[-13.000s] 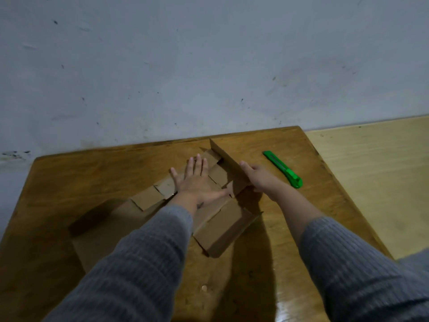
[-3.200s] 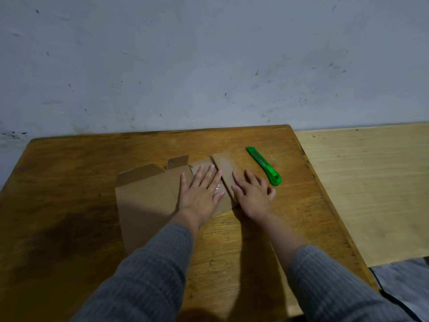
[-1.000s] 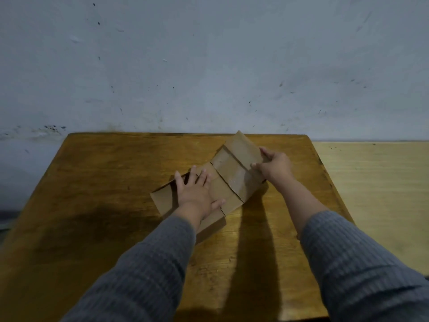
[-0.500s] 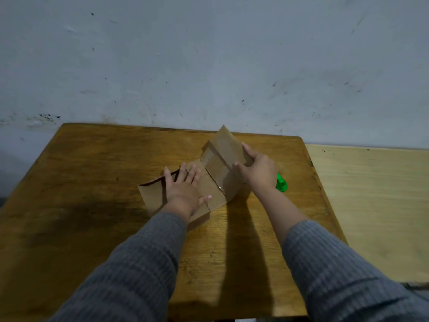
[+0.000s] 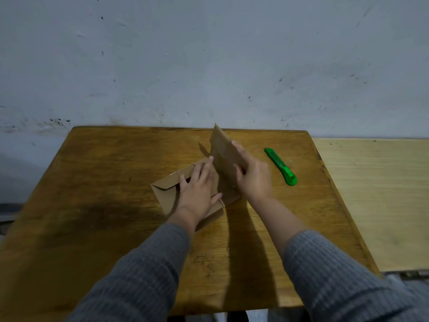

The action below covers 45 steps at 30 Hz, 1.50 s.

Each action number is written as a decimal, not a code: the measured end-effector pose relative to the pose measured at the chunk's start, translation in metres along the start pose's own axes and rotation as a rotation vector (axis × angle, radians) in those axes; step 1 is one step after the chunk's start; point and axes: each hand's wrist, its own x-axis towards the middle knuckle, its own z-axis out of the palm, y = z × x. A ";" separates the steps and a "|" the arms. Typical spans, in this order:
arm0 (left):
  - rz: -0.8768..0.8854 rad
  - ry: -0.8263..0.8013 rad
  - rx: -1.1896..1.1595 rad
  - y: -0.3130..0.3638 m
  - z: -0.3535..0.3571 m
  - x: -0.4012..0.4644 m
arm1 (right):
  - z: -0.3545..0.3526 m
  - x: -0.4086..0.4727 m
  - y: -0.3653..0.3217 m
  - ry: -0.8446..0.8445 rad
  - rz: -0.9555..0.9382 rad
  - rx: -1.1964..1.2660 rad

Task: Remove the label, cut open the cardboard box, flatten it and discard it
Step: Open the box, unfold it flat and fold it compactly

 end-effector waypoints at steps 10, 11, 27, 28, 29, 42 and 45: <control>0.100 -0.126 -0.324 -0.076 0.002 -0.043 | 0.000 0.000 -0.012 0.029 0.162 0.022; 0.133 -0.166 -0.330 -0.082 0.003 -0.049 | -0.001 0.001 -0.012 0.032 0.188 0.031; 0.147 -0.153 -0.190 -0.080 0.027 -0.073 | 0.008 -0.003 -0.021 0.096 0.253 0.045; 0.128 -0.133 -0.205 -0.079 0.028 -0.073 | 0.008 -0.003 -0.021 0.095 0.251 0.041; 0.115 -0.115 -0.212 -0.078 0.030 -0.073 | 0.008 -0.003 -0.021 0.095 0.251 0.039; -0.042 -0.131 -0.178 -0.070 0.027 -0.059 | 0.006 -0.011 -0.028 0.033 0.113 -0.127; -0.079 -0.147 -0.153 -0.066 0.028 -0.057 | 0.010 -0.020 -0.035 -0.017 -0.016 -0.231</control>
